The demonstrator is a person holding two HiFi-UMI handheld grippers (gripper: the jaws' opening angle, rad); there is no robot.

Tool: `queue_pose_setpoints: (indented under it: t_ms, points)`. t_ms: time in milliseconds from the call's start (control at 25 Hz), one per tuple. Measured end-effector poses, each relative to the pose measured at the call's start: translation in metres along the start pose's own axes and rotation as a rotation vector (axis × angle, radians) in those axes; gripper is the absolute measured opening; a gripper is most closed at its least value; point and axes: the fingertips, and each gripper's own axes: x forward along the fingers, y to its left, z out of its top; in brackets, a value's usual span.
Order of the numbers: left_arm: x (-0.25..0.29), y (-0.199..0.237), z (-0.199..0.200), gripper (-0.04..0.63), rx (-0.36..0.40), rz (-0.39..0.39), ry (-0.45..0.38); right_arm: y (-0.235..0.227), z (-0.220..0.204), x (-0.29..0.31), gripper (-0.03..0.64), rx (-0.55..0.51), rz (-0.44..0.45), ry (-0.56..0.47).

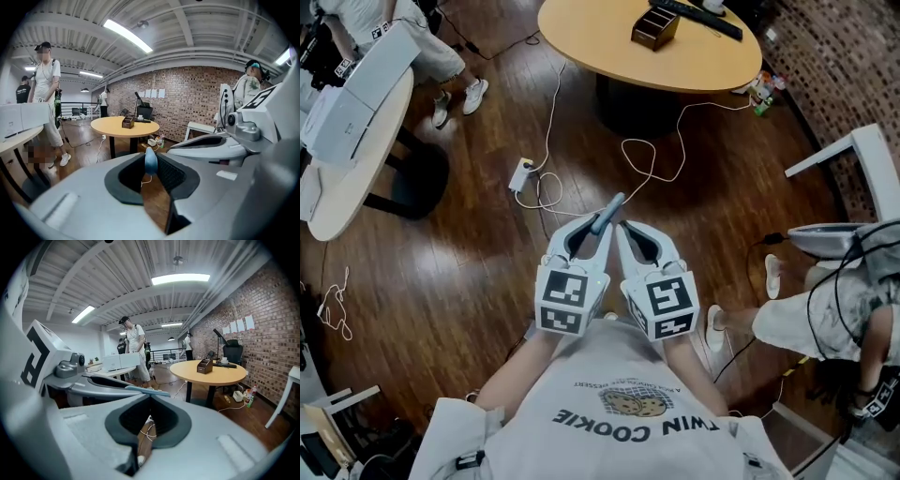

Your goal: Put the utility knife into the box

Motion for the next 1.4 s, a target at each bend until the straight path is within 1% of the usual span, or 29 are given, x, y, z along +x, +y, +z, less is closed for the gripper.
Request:
queue_pose_setpoints:
  t_ms: [360,600,800,1080,1240,1400]
  points:
    - [0.051,0.082,0.039,0.075,0.019,-0.085,0.0,-0.018,0.048,0.089,0.002,0.017,-0.081,0.006]
    - [0.088,0.14,0.06,0.075,0.027,-0.126,0.006,-0.031,0.074,0.151,0.002,0.028,-0.124,0.015]
    - [0.113,0.175,0.076,0.075,0.034,-0.177,0.013,-0.041,0.093,0.191,0.002,0.045,-0.175,0.026]
    - [0.142,0.205,0.091,0.075,0.061,-0.235,0.021,-0.06,0.109,0.226,0.002,0.077,-0.243,0.02]
    - [0.159,0.206,0.097,0.075,0.072,-0.253,0.024,-0.078,0.109,0.233,0.002,0.096,-0.265,0.02]
    - [0.185,0.2,0.103,0.075,0.078,-0.258,0.03,-0.101,0.109,0.239,0.002,0.106,-0.267,0.016]
